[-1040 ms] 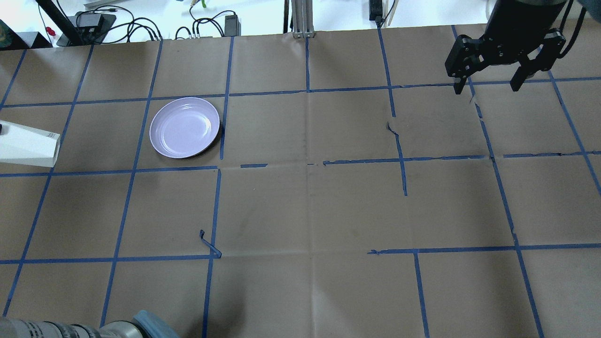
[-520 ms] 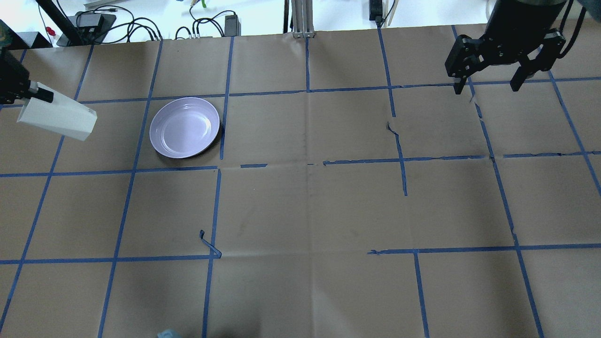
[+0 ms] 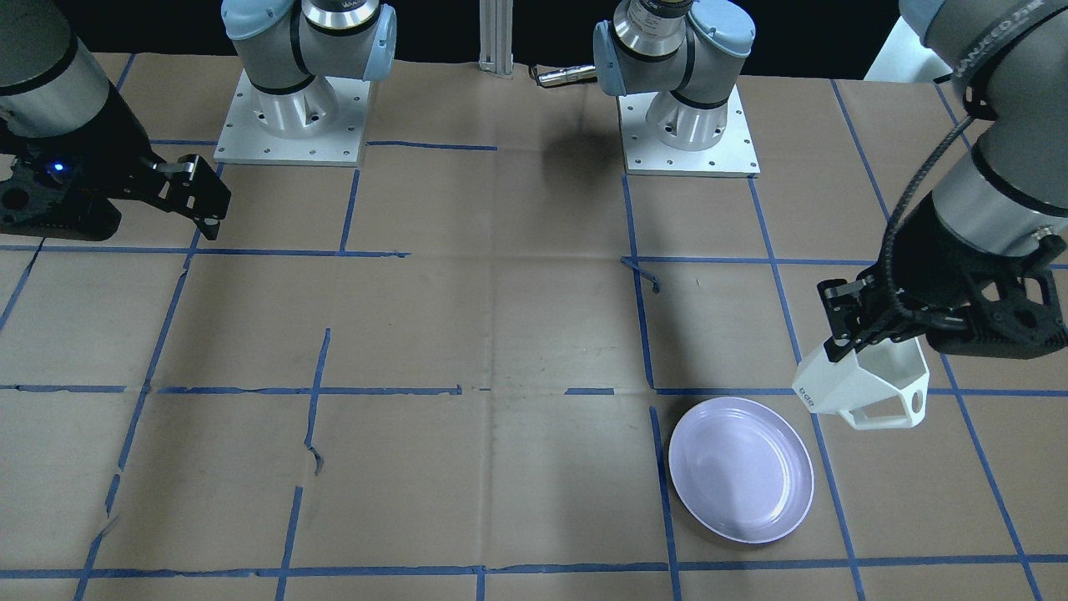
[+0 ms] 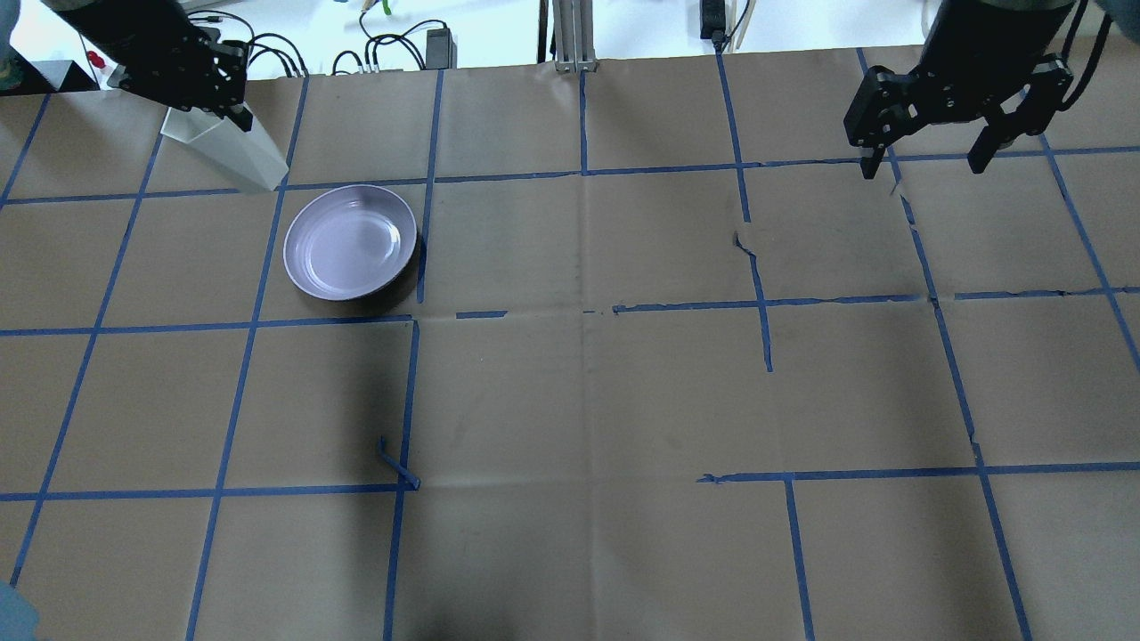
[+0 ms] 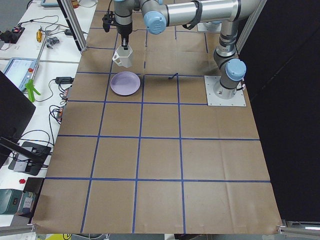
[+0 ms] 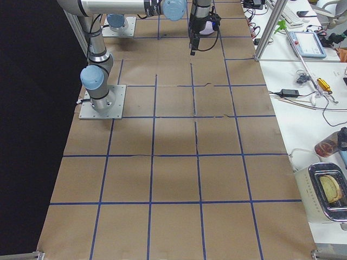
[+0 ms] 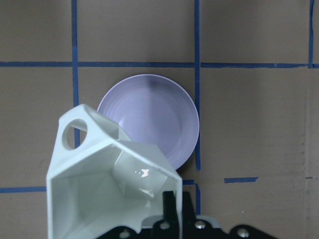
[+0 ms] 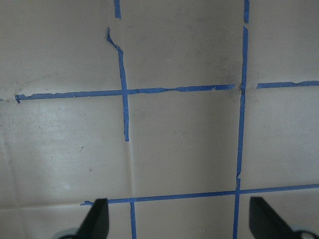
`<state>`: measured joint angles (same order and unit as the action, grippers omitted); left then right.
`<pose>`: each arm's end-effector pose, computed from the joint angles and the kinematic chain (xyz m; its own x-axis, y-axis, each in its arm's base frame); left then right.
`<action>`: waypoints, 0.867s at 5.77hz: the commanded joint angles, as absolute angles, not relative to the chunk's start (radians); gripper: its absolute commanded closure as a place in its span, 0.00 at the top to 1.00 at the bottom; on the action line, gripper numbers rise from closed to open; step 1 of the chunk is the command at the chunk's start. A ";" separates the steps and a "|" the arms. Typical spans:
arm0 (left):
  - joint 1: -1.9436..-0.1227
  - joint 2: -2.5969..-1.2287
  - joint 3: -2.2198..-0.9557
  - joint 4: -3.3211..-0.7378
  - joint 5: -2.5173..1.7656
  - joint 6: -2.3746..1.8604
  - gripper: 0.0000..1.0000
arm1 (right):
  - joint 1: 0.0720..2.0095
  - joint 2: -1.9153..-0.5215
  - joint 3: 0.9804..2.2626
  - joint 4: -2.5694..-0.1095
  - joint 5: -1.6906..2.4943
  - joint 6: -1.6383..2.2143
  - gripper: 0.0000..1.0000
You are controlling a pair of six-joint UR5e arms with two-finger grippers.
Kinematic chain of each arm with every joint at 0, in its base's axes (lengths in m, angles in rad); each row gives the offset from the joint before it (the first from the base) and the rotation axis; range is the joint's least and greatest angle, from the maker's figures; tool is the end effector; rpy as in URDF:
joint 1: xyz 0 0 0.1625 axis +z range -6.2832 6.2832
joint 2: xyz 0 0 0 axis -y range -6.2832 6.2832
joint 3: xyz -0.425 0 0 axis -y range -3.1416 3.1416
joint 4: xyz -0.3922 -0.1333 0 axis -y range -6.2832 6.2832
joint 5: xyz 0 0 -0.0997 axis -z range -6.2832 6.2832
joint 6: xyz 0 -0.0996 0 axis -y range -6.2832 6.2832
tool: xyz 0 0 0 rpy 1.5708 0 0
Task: Flip cup and place on plate
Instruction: 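Carry the upright cup over the lavender plate and lower it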
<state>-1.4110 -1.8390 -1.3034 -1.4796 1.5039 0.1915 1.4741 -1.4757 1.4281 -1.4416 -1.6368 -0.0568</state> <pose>-0.0406 -0.6275 0.4820 -0.9981 0.0371 0.0482 0.0321 0.9943 -0.1013 0.0756 -0.5332 0.4971 -0.9975 0.0345 0.0610 0.0397 0.9956 0.0851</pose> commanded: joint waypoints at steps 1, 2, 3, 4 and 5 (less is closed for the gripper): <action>-1.466 -1.904 -1.262 -1.471 1.574 0.190 0.00 | 1.474 -1.476 1.428 -1.442 -1.637 -0.057 1.00; -1.468 -1.936 -1.285 -1.450 1.572 0.201 0.00 | 1.474 -1.476 1.428 -1.442 -1.637 -0.057 1.00; -1.476 -1.962 -1.340 -1.369 1.575 0.204 0.00 | 1.474 -1.476 1.428 -1.442 -1.637 -0.057 1.00; -1.477 -1.988 -1.426 -1.247 1.575 0.206 0.00 | 1.474 -1.476 1.428 -1.440 -1.637 -0.057 1.00; -1.480 -2.017 -1.481 -1.148 1.575 0.206 0.00 | 1.474 -1.476 1.428 -1.442 -1.637 -0.057 1.00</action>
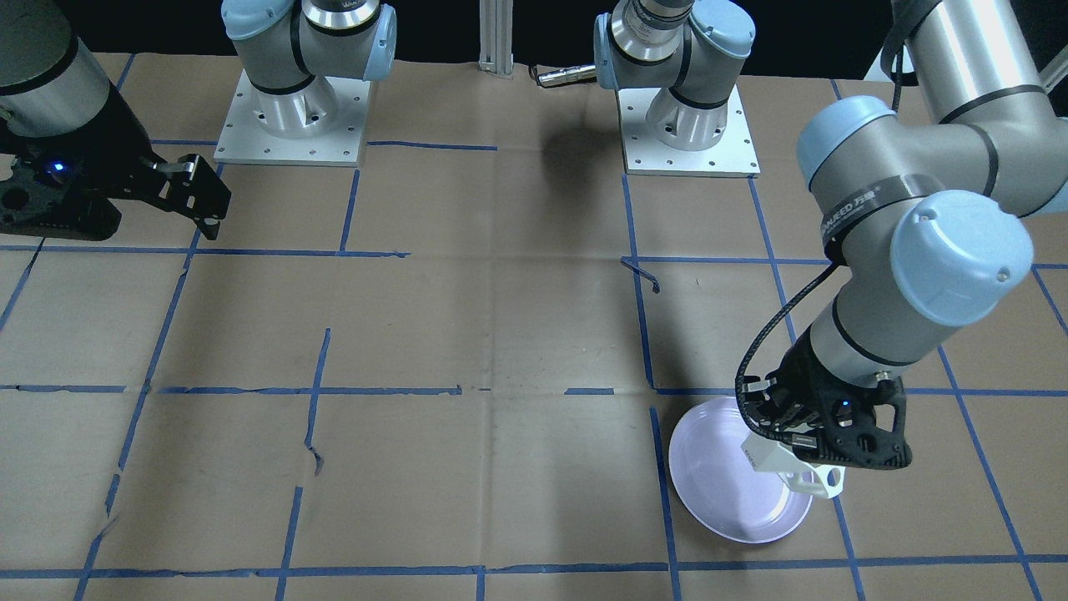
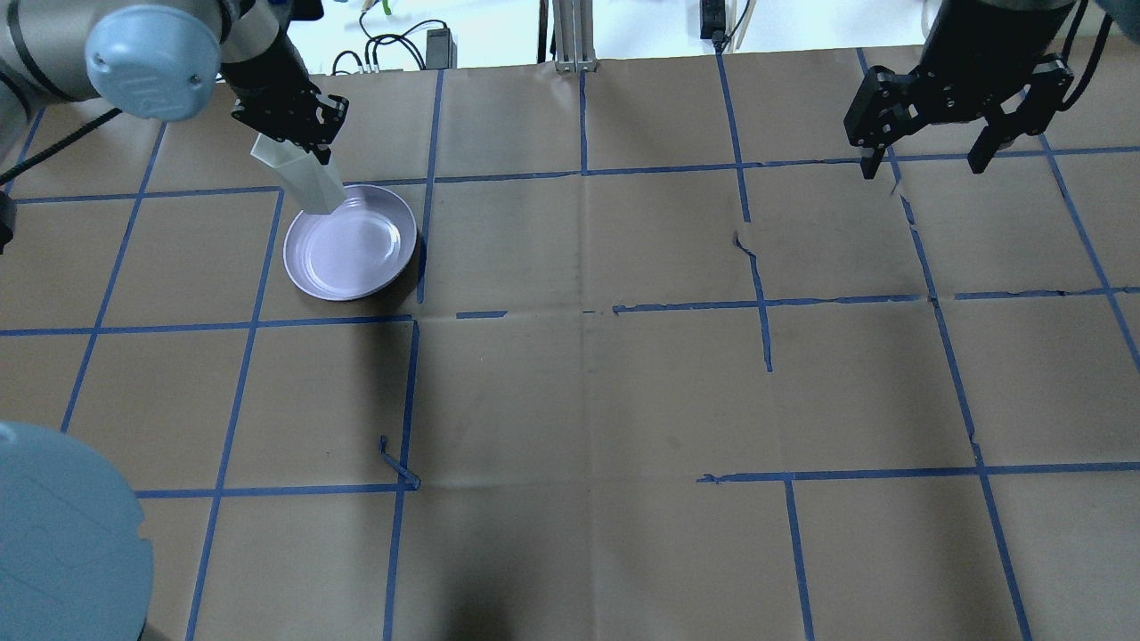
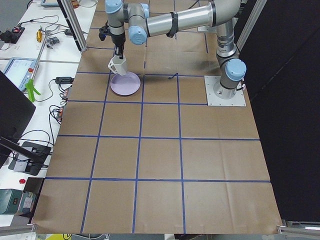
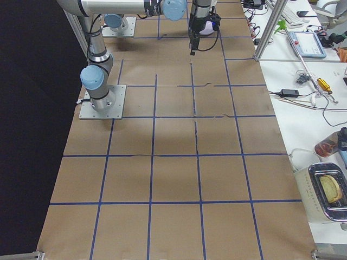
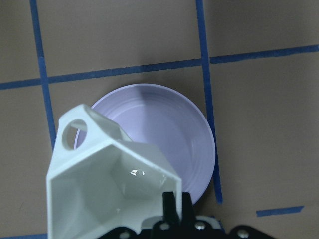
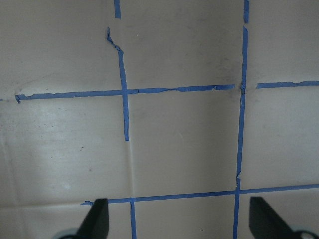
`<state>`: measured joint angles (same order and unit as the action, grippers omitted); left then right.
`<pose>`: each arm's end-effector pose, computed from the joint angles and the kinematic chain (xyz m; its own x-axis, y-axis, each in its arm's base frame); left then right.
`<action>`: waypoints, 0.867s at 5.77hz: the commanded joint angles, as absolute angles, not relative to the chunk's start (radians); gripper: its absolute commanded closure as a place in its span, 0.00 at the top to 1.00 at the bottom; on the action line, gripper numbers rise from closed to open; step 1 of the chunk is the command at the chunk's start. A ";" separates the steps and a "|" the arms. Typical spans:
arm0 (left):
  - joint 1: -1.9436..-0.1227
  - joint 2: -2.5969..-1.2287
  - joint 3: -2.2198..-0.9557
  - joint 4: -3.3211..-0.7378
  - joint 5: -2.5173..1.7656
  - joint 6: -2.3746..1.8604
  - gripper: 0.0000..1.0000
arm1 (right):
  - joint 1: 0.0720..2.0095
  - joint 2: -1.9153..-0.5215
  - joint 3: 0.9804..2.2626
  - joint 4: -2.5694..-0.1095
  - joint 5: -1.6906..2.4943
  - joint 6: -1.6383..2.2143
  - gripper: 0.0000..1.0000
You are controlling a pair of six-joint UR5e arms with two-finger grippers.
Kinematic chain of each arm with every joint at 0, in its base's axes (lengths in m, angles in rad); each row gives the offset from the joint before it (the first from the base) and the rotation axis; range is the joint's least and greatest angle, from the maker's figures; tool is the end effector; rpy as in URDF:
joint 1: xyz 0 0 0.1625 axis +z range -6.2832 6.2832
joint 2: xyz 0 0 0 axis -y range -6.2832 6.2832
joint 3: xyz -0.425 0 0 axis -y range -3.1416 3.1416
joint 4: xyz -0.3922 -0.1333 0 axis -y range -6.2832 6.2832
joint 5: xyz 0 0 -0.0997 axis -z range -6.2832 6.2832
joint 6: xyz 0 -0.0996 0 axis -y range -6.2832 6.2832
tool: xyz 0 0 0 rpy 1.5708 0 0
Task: Flip cup and place on plate
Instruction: 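Carry the upright cup over the lavender plate and lower it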
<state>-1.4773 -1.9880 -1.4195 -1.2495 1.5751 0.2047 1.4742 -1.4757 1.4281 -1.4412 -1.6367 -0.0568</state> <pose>-0.0711 -0.6652 0.3541 -0.9938 0.1104 -0.0155 0.1111 0.9924 -0.0533 0.0757 -0.5331 0.4970 -0.9976 0.0344 0.0609 0.0396 0.9956 0.0855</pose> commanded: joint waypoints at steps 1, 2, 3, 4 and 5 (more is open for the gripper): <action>-1.483 -2.051 -1.494 -1.140 1.577 0.206 0.00 | 1.474 -1.476 1.428 -1.442 -1.637 -0.057 1.00; -1.489 -2.084 -1.494 -1.138 1.578 0.207 0.00 | 1.474 -1.476 1.428 -1.440 -1.637 -0.057 1.00; -1.493 -2.095 -1.494 -1.134 1.588 0.207 0.00 | 1.474 -1.476 1.428 -1.440 -1.637 -0.057 1.00; -1.502 -2.097 -1.496 -1.132 1.636 0.207 0.21 | 1.474 -1.476 1.428 -1.442 -1.637 -0.057 1.00; -1.502 -2.097 -1.493 -1.131 1.637 0.207 0.82 | 1.474 -1.476 1.428 -1.442 -1.637 -0.057 1.00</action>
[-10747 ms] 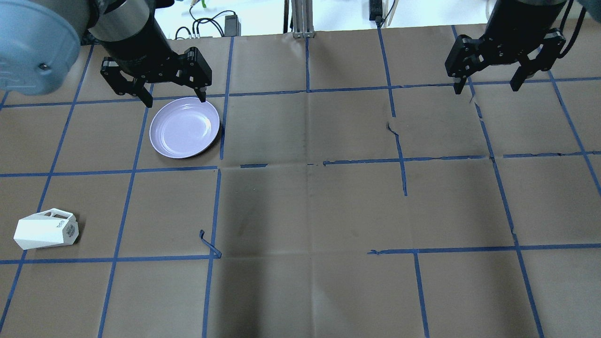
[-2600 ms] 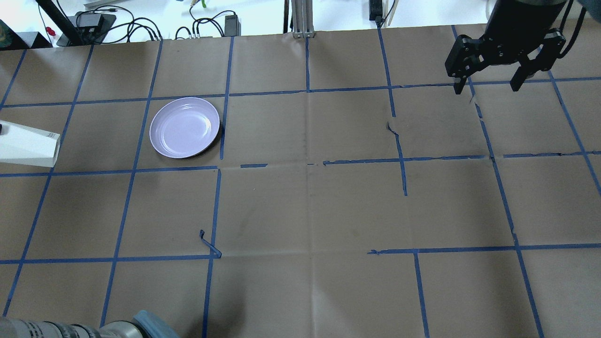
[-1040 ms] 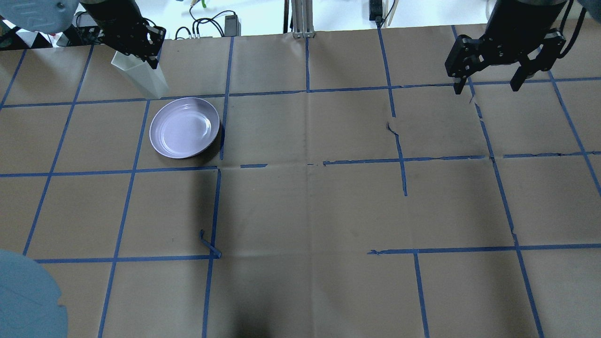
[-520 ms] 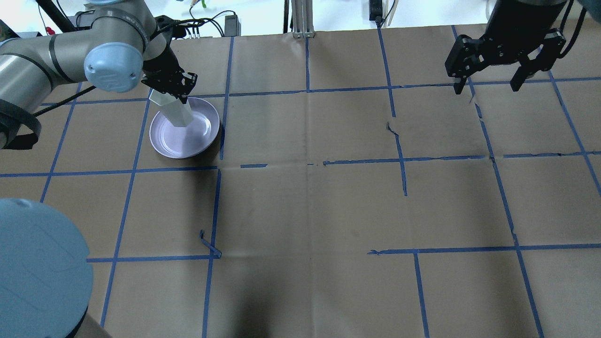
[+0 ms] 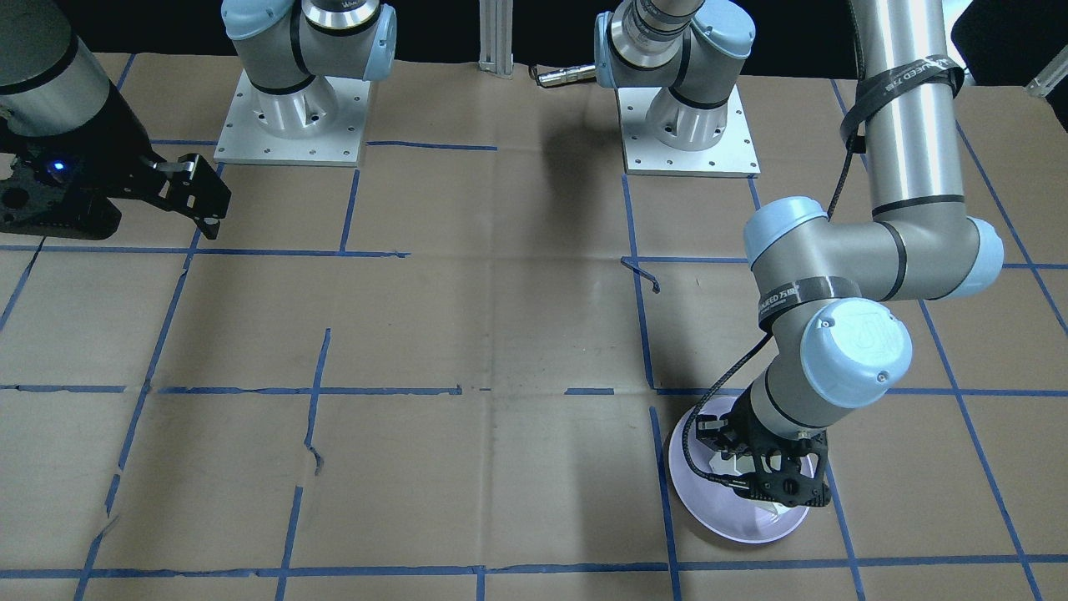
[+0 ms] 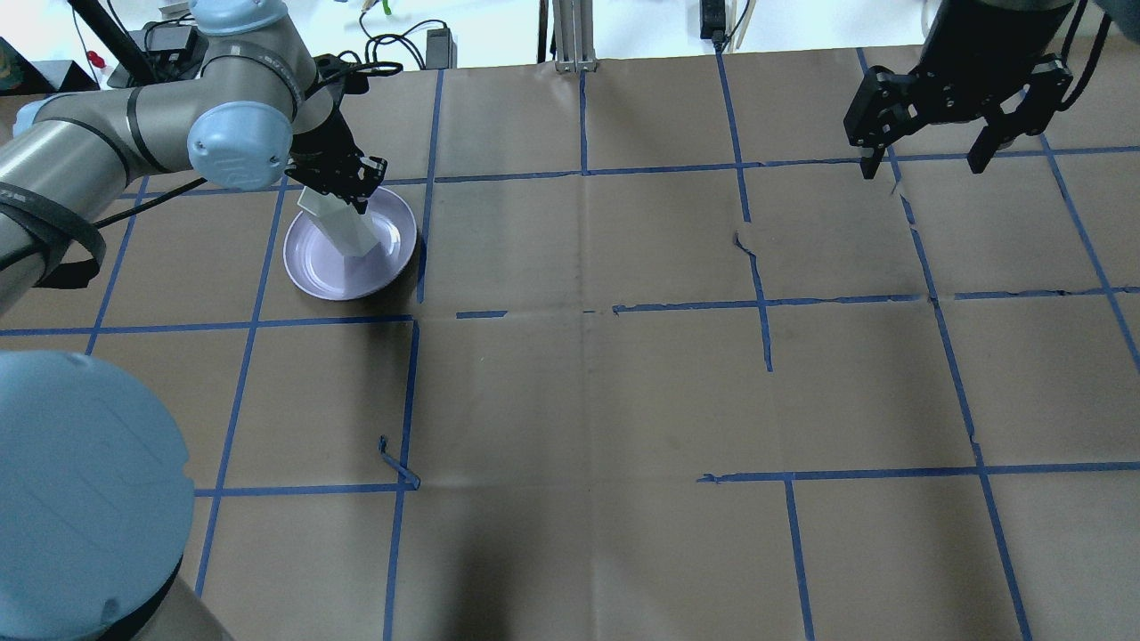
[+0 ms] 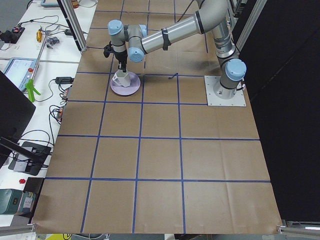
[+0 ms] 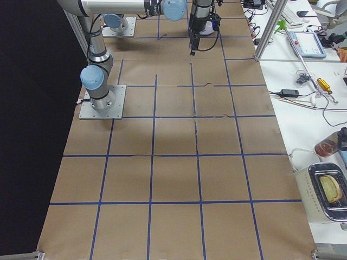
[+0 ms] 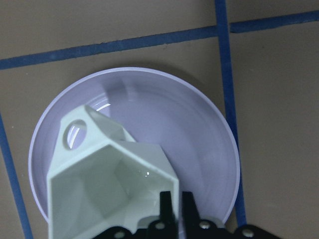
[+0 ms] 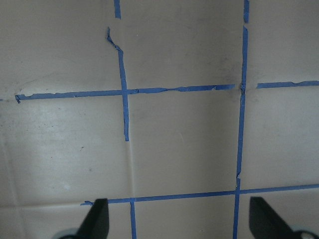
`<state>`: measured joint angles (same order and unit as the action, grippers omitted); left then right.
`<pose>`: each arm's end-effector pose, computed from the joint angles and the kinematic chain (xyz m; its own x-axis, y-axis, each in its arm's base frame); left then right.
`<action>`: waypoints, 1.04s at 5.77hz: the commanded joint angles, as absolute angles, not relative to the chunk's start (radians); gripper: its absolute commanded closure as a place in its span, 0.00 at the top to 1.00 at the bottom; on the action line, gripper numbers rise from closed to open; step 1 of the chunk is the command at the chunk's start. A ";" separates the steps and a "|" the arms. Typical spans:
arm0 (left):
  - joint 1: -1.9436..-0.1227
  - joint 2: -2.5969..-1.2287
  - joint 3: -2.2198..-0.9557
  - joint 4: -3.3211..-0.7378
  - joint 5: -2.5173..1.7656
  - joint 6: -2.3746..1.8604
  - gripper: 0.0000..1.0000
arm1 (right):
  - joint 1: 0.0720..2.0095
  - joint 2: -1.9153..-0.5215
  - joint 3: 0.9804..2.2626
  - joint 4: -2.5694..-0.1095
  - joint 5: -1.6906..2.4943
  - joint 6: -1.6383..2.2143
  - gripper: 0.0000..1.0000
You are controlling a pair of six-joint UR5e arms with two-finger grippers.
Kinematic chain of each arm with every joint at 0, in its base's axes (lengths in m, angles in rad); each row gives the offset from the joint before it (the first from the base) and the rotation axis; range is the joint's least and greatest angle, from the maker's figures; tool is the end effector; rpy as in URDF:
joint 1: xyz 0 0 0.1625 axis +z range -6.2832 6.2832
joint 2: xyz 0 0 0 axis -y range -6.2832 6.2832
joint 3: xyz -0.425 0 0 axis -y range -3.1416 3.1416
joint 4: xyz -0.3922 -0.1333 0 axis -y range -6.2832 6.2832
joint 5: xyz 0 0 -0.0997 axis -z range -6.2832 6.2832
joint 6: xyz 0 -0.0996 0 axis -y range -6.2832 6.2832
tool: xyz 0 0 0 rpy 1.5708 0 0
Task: Flip cup and place on plate
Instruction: 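Carry the upright cup over the lavender plate and lower it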
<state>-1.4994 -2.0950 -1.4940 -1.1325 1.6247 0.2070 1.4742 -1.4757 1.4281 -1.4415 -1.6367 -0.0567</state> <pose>-0.0802 -0.6725 0.2604 -0.9894 0.1358 -0.0509 0.1349 0.9907 0.0200 0.0757 -0.5332 0.4971 -0.9975 0.0345 0.0609 0.0397 0.9956 0.0852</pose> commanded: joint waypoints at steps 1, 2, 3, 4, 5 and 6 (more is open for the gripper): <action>-1.502 -2.085 -1.471 -1.138 1.646 0.206 0.98 | 1.474 -1.476 1.428 -1.440 -1.637 -0.057 1.00; -1.508 -2.050 -1.470 -1.153 1.655 0.207 0.99 | 1.474 -1.476 1.428 -1.440 -1.637 -0.057 1.00; -1.508 -1.978 -1.470 -1.234 1.657 0.207 0.99 | 1.474 -1.476 1.428 -1.442 -1.637 -0.057 1.00; -1.508 -1.880 -1.470 -1.356 1.658 0.190 0.99 | 1.474 -1.476 1.430 -1.440 -1.637 -0.057 1.00; -1.512 -1.800 -1.471 -1.459 1.657 0.128 0.99 | 1.474 -1.476 1.428 -1.440 -1.637 -0.057 1.00; -1.554 -1.746 -1.471 -1.521 1.652 0.030 0.99 | 1.474 -1.476 1.428 -1.442 -1.637 -0.057 1.00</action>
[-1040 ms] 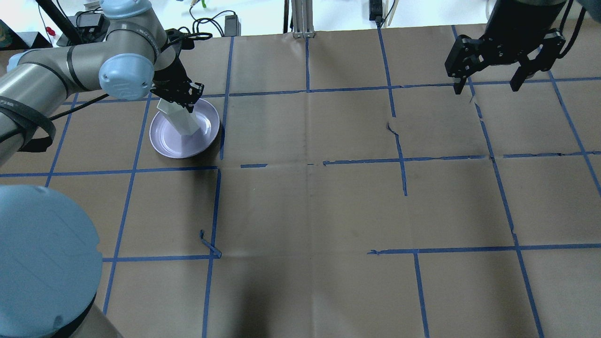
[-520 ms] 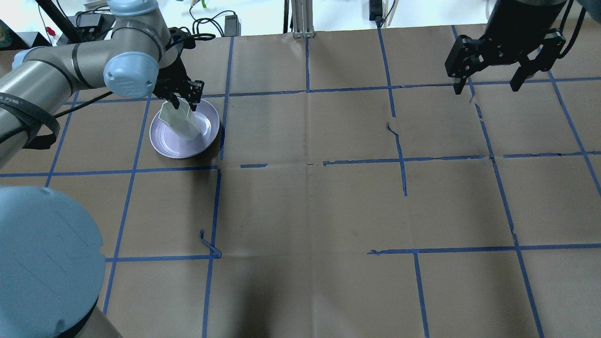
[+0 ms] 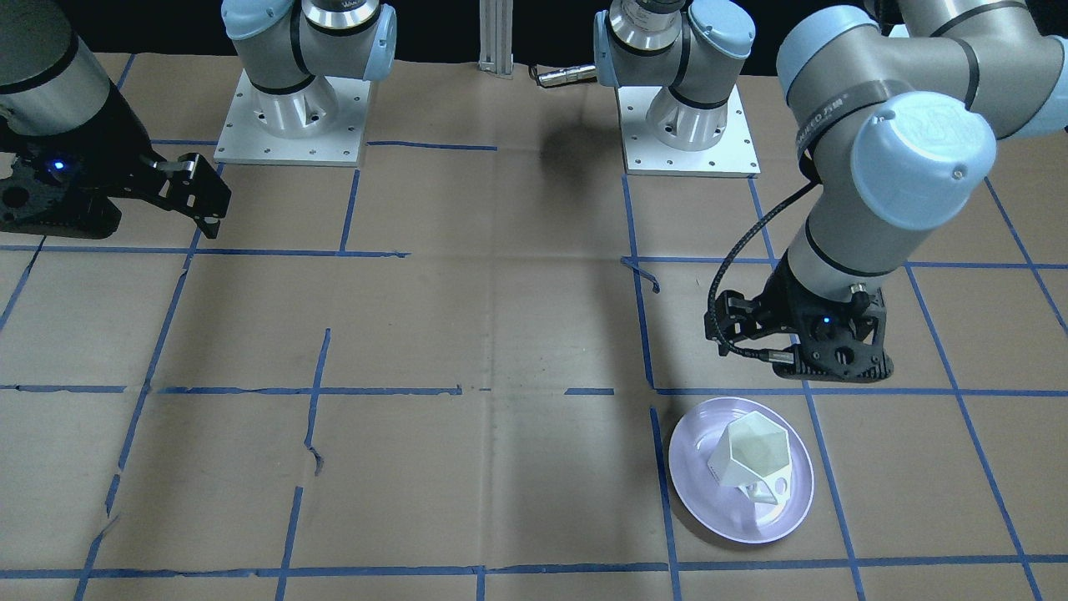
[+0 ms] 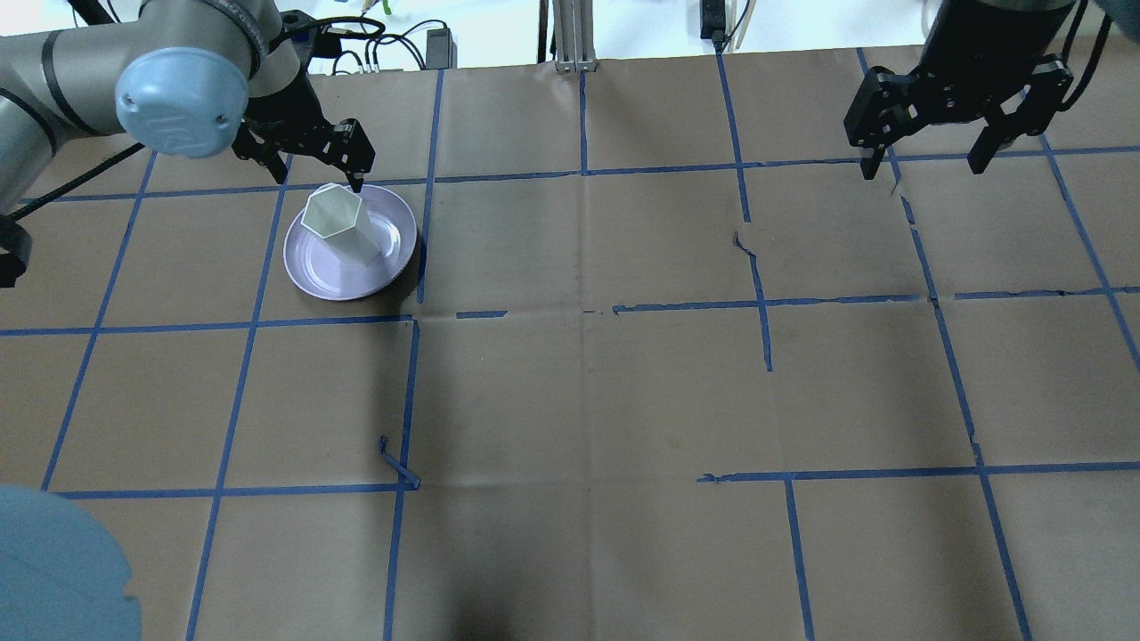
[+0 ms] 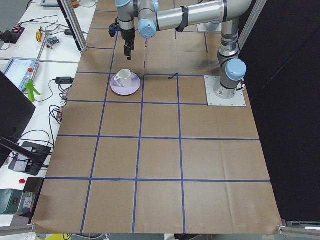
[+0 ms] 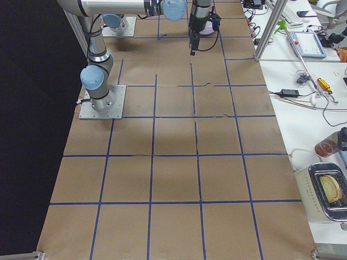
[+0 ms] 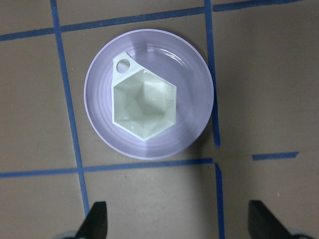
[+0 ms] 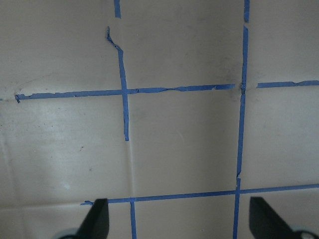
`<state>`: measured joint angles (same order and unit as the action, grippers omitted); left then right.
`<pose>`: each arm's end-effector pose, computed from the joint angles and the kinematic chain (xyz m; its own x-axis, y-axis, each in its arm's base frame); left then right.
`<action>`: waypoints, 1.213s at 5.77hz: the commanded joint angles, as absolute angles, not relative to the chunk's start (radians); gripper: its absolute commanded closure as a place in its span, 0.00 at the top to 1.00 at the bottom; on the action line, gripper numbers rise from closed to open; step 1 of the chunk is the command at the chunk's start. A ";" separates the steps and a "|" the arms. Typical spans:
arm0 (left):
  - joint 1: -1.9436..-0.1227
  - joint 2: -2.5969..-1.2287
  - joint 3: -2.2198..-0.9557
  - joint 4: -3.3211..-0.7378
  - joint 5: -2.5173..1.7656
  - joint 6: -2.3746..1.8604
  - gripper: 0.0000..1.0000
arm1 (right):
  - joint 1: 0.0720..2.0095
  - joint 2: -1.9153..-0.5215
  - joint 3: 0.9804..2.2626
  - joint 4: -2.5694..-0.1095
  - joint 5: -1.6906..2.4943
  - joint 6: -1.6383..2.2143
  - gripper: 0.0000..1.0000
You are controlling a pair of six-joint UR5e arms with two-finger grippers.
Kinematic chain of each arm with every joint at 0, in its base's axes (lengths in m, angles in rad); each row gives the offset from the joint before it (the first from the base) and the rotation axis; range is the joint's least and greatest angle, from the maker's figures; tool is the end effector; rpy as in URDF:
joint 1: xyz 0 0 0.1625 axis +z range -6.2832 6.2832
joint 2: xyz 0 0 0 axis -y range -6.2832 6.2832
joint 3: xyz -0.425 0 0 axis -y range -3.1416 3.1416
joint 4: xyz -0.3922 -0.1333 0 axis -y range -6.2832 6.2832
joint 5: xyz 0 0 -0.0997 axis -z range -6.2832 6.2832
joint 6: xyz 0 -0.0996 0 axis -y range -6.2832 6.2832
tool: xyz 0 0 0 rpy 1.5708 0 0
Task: Flip cup and place on plate
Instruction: 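Open the left gripper and lift it away from the cup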
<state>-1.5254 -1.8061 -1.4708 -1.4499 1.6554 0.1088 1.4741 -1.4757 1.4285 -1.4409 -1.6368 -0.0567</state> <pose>-0.0982 -0.5910 0.4222 -0.9945 0.0647 -0.0824 0.0630 0.9977 0.0235 0.0756 -0.5331 0.4968 -0.9975 0.0346 0.0609 0.0397 0.9955 0.0862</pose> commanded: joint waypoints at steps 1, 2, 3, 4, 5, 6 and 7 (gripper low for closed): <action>-1.622 -1.730 -1.470 -1.540 1.657 -0.050 0.99 | 1.474 -1.476 1.428 -1.442 -1.637 -0.057 1.00; -1.662 -1.714 -1.468 -1.574 1.657 -0.086 0.99 | 1.474 -1.476 1.428 -1.440 -1.637 -0.057 1.00; -1.669 -1.688 -1.470 -1.619 1.649 -0.086 0.99 | 1.474 -1.476 1.428 -1.442 -1.637 -0.057 1.00; -1.669 -1.681 -1.471 -1.624 1.628 -0.086 0.99 | 1.474 -1.476 1.428 -1.440 -1.637 -0.057 1.00; -1.663 -1.674 -1.470 -1.626 1.596 -0.081 0.99 | 1.474 -1.476 1.428 -1.440 -1.637 -0.057 1.00; -1.660 -1.660 -1.473 -1.628 1.597 -0.074 0.99 | 1.474 -1.476 1.428 -1.442 -1.637 -0.057 1.00; -1.657 -1.657 -1.476 -1.631 1.603 -0.072 0.99 | 1.474 -1.476 1.428 -1.442 -1.637 -0.057 1.00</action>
